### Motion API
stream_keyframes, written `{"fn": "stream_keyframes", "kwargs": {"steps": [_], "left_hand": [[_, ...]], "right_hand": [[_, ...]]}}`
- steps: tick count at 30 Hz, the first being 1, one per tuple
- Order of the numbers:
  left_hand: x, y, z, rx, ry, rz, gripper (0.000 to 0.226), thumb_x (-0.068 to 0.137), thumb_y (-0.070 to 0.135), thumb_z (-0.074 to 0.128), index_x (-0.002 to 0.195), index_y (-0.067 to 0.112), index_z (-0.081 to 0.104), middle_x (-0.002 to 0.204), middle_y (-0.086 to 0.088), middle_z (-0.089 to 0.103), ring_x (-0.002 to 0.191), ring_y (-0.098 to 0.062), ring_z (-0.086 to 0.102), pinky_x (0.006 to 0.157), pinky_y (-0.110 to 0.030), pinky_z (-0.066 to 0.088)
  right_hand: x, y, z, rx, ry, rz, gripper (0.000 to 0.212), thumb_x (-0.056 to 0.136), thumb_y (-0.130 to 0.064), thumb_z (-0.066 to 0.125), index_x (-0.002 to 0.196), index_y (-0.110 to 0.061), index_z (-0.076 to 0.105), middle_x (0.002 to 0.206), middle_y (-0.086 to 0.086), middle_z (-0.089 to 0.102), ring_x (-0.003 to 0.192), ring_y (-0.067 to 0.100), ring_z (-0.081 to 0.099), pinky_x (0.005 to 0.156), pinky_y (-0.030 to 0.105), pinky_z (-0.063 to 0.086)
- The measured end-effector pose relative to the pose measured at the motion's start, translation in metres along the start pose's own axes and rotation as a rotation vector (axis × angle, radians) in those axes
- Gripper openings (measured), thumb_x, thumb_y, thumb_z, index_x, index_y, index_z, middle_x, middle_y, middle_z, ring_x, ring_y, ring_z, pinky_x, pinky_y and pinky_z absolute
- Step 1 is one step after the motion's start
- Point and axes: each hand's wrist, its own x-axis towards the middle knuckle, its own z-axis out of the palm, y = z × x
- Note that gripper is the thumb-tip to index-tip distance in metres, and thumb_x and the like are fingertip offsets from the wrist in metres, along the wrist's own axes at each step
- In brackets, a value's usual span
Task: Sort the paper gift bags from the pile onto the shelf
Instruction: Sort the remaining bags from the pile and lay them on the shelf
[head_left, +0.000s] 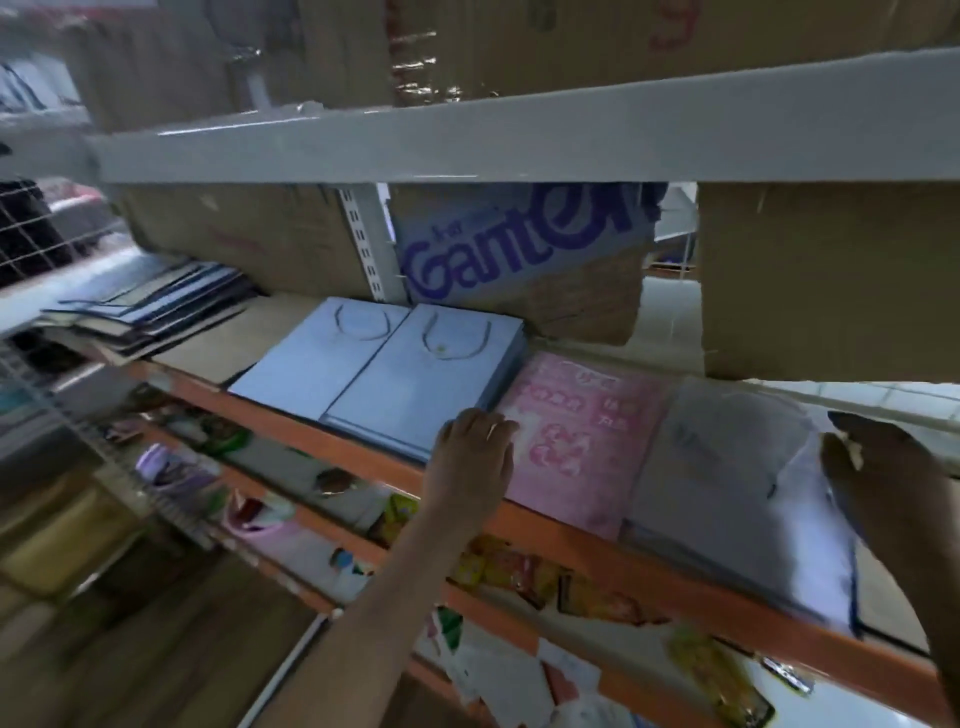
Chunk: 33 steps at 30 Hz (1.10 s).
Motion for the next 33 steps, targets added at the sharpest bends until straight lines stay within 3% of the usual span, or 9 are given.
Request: {"fn": "stream_keyframes", "kwargs": {"steps": [2,6,10,14,21,24,26,31,33], "left_hand": [[-0.009,-0.044,-0.013,0.056,0.051,-0.005,0.031,0.091,0.023,0.043,0.110,0.016,0.066,0.107,0.000,0.068,0.105,-0.023,0.061,0.085,-0.036,0.049],[-0.029,-0.138,-0.033,0.144,0.099,-0.058,0.018,0.080,0.020,0.064,0.097,0.015,0.070,0.091,-0.001,0.071,0.089,-0.024,0.066,0.073,-0.035,0.053],[-0.047,-0.221,-0.054,0.210,0.053,-0.191,0.017,0.083,0.020,0.065,0.098,0.014,0.070,0.094,-0.003,0.071,0.093,-0.027,0.064,0.078,-0.037,0.051],[-0.063,-0.294,-0.064,0.223,0.004,-0.332,0.022,0.092,0.022,0.051,0.107,0.014,0.066,0.108,-0.006,0.067,0.106,-0.029,0.057,0.088,-0.041,0.043],[-0.077,-0.432,-0.066,0.324,0.018,-0.505,0.018,0.086,0.025,0.059,0.099,0.015,0.069,0.096,-0.005,0.071,0.095,-0.028,0.063,0.080,-0.038,0.049],[-0.072,-0.491,-0.068,0.321,0.003,-0.556,0.026,0.093,0.029,0.049,0.110,0.016,0.064,0.107,-0.003,0.068,0.105,-0.024,0.060,0.087,-0.037,0.046],[-0.067,-0.531,-0.064,0.311,-0.027,-0.589,0.030,0.096,0.031,0.041,0.115,0.018,0.060,0.114,-0.001,0.065,0.112,-0.022,0.054,0.093,-0.034,0.042],[-0.056,-0.624,-0.056,0.309,-0.084,-0.640,0.032,0.098,0.035,0.035,0.118,0.023,0.057,0.119,0.003,0.060,0.116,-0.017,0.049,0.096,-0.030,0.036],[-0.052,-0.659,-0.051,0.303,-0.119,-0.666,0.033,0.098,0.035,0.034,0.120,0.022,0.056,0.121,0.003,0.058,0.117,-0.017,0.048,0.098,-0.030,0.035]], "right_hand": [[-0.011,-0.056,0.025,-0.004,-0.004,-0.117,0.057,0.080,-0.034,0.036,0.114,0.005,0.061,0.111,0.033,0.061,0.099,0.047,0.059,0.091,0.048,0.044],[-0.029,-0.154,0.092,-0.048,-0.082,-0.295,0.029,0.088,-0.007,0.048,0.106,0.010,0.063,0.103,0.034,0.064,0.093,0.047,0.062,0.087,0.051,0.048],[-0.047,-0.239,0.162,-0.062,-0.197,-0.499,0.033,0.090,-0.014,0.042,0.108,0.007,0.062,0.101,0.029,0.064,0.093,0.041,0.058,0.080,0.042,0.047],[-0.075,-0.330,0.228,-0.007,-0.293,-0.667,0.033,0.091,-0.009,0.047,0.121,0.003,0.056,0.116,0.022,0.061,0.106,0.037,0.051,0.091,0.041,0.040],[-0.098,-0.484,0.351,0.097,-0.377,-0.899,0.033,0.091,-0.013,0.048,0.121,-0.002,0.057,0.115,0.018,0.061,0.106,0.033,0.051,0.090,0.039,0.042],[-0.095,-0.549,0.392,0.087,-0.436,-0.934,0.027,0.088,-0.011,0.053,0.112,-0.002,0.061,0.108,0.016,0.062,0.102,0.033,0.054,0.085,0.038,0.045],[-0.089,-0.587,0.420,0.107,-0.425,-1.000,0.021,0.080,-0.006,0.064,0.099,0.000,0.066,0.094,0.018,0.066,0.089,0.035,0.058,0.075,0.038,0.048],[-0.083,-0.665,0.472,0.080,-0.523,-1.050,0.038,0.093,-0.020,0.032,0.110,-0.001,0.060,0.107,0.017,0.062,0.103,0.033,0.053,0.090,0.038,0.040],[-0.082,-0.693,0.494,0.119,-0.552,-1.016,0.036,0.091,-0.018,0.035,0.105,0.001,0.063,0.102,0.019,0.063,0.100,0.036,0.055,0.086,0.039,0.043]]}}
